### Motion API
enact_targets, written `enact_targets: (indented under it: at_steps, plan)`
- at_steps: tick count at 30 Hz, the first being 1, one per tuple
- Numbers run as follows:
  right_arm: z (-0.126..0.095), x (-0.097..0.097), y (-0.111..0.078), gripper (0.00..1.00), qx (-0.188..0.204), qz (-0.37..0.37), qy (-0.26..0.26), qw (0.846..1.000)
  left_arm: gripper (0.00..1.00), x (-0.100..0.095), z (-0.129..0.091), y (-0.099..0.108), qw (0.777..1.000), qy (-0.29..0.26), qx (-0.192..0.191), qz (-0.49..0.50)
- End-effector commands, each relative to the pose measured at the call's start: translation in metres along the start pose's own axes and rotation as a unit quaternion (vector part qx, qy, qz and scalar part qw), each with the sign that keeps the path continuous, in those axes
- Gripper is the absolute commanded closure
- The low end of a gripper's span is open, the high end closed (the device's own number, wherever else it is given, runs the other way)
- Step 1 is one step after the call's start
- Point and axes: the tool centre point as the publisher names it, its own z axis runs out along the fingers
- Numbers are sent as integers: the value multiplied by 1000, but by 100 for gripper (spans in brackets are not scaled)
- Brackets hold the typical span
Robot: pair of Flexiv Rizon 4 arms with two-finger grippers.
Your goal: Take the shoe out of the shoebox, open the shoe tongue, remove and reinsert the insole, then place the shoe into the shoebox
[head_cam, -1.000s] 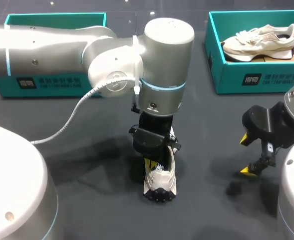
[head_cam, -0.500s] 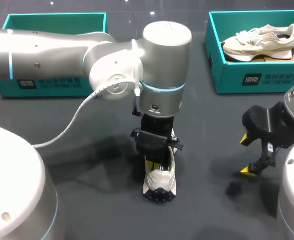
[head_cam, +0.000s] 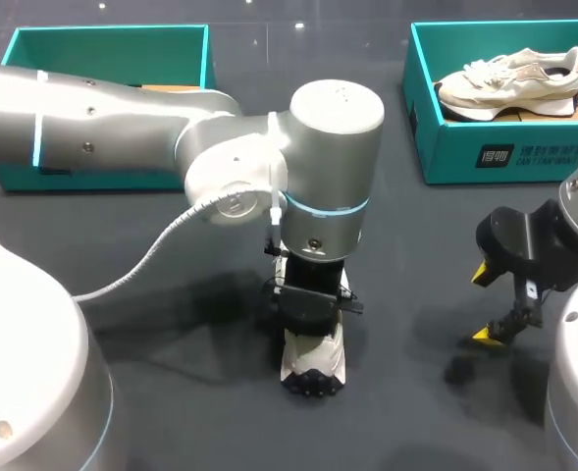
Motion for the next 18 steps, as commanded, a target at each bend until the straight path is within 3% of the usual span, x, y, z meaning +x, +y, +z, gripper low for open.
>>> enact_targets:
  at_steps: [1, 10, 14, 18]
  plan:
    - [0, 2, -1, 0, -1, 0, -2, 1000, 100, 4, 9, 1, 1000, -27, -13, -10]
    - [0, 2, -1, 0, -1, 0, -2, 1000, 100, 3, -38, -9, 995, -75, -57, -27]
    - [0, 2, -1, 0, -1, 0, -2, 1000, 100, 6, -49, -13, 997, -66, -42, -23]
    - [0, 2, -1, 0, -1, 0, -2, 1000, 100, 7, -42, -11, 999, -18, -28, -31]
